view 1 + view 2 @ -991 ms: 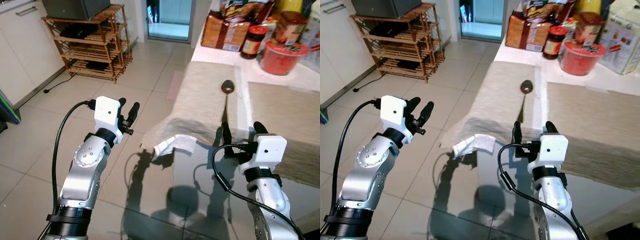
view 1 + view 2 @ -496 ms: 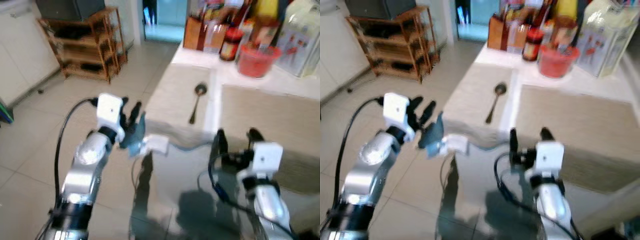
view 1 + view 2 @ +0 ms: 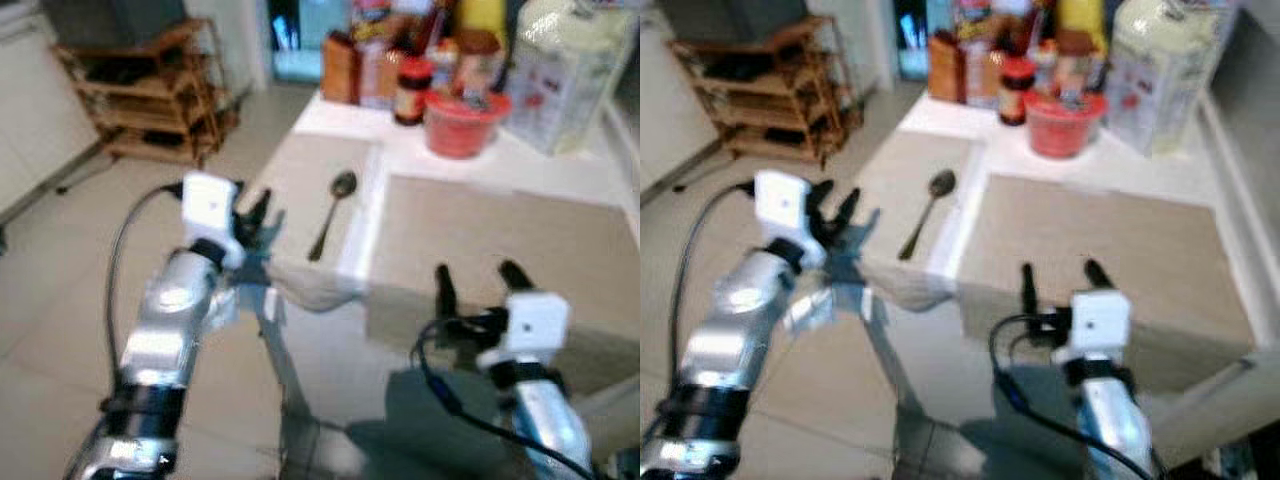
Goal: Setting the table
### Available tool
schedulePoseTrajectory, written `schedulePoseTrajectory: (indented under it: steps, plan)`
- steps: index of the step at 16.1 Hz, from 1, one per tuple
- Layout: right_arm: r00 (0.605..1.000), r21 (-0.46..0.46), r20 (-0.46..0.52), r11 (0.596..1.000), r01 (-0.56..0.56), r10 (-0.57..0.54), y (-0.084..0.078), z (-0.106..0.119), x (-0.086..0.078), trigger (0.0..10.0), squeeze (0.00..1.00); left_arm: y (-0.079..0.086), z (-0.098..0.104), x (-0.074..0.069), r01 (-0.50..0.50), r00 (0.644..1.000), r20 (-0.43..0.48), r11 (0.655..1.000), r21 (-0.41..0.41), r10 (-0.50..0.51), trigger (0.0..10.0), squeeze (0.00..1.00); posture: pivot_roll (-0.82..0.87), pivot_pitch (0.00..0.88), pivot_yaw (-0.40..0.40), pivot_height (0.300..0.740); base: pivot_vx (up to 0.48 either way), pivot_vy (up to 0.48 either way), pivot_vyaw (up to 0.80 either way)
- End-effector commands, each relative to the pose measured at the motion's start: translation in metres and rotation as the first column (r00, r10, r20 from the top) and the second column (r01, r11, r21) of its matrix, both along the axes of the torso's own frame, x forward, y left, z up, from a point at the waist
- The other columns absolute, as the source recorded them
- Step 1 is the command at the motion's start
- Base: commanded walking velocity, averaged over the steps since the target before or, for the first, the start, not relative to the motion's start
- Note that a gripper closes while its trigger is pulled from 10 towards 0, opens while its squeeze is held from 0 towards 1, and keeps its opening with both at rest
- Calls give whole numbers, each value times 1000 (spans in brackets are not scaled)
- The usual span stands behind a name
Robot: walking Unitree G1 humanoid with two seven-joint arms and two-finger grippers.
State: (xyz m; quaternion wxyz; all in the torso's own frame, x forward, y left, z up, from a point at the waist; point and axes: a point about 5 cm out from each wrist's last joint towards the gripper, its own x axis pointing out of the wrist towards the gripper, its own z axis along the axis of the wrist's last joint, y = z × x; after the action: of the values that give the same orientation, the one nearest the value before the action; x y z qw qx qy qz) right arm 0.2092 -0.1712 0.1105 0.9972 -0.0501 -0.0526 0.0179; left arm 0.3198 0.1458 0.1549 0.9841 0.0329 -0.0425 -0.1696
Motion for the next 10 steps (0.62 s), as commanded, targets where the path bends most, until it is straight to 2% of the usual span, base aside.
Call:
schedulePoseTrajectory:
  steps: [1, 2, 3, 10]
  plan:
    - [1000, 6, 17, 1000, -14, 14, 4, 4, 0, 10000, 0, 6, 2, 2, -30, 1000, 7, 999, 39, 30, 10000, 0, -135, 4, 48, 736, 0, 0, 0]
    - [1000, 4, 15, 1000, -17, 17, 5, 3, -1, 10000, 0, 4, 2, 1, -22, 1000, 17, 999, 27, 22, 10000, 0, -135, 1, 47, 736, 0, 0, 0]
    - [1000, 3, 13, 1000, -18, 18, 5, 3, -1, 10000, 0, 4, 3, 1, -28, 999, 19, 999, 27, 28, 10000, 1000, -135, 0, 46, 736, 0, 0, 0]
    - [1000, -10, 7, 1000, -28, 28, 6, 0, 0, 10000, 0, -4, -1, 0, 3, 1000, 12, 999, 32, -3, 10000, 1000, -136, 0, 43, 736, 0, 0, 0]
